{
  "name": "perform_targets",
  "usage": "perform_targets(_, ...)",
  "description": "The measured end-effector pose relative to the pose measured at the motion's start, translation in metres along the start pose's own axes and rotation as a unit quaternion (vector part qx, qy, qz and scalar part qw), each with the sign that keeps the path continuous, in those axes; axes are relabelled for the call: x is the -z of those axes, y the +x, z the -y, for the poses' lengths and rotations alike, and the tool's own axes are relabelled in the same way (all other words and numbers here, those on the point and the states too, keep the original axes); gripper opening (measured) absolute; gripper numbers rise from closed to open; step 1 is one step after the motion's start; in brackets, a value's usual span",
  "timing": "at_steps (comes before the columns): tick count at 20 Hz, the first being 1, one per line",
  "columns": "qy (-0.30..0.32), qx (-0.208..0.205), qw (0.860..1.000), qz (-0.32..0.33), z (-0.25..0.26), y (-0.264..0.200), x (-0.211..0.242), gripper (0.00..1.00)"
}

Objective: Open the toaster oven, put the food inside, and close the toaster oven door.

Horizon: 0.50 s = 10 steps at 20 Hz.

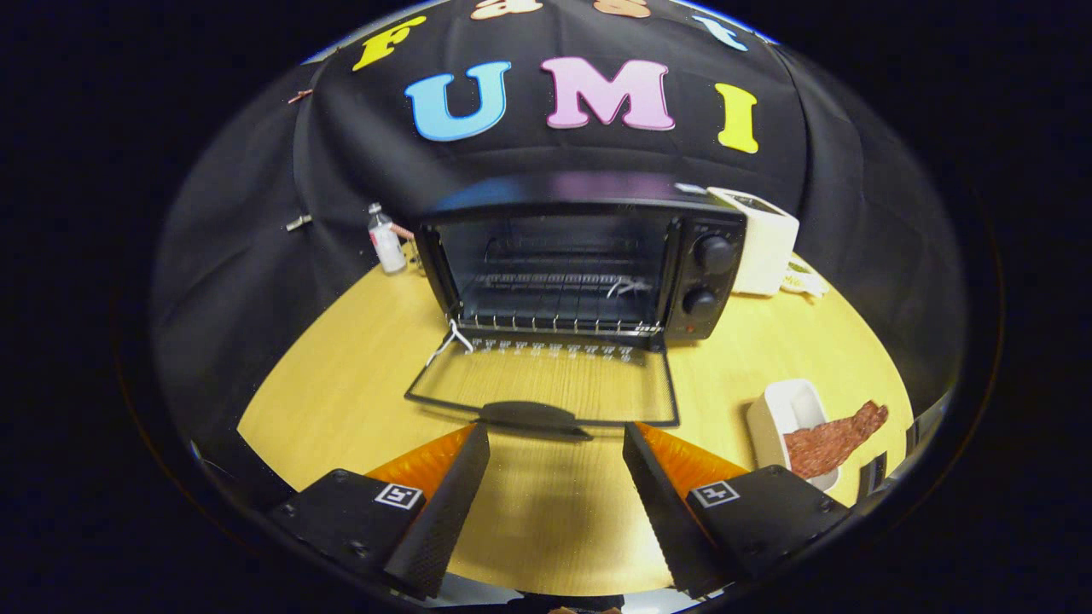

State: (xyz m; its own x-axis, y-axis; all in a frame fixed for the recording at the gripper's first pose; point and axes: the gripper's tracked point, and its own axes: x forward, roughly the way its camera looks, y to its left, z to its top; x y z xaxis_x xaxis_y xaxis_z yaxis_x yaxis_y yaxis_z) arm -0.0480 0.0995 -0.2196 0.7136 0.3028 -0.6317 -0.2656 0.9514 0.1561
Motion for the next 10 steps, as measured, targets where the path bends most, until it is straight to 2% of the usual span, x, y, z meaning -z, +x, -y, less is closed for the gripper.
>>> perform_targets(5, 0.020, 0.001, 0.998, 0.061, 0.035, -0.040, -0.070, 0.98)
perform_targets(10, -0.018, 0.012, 0.996, 0.091, 0.090, -0.070, -0.107, 0.98)
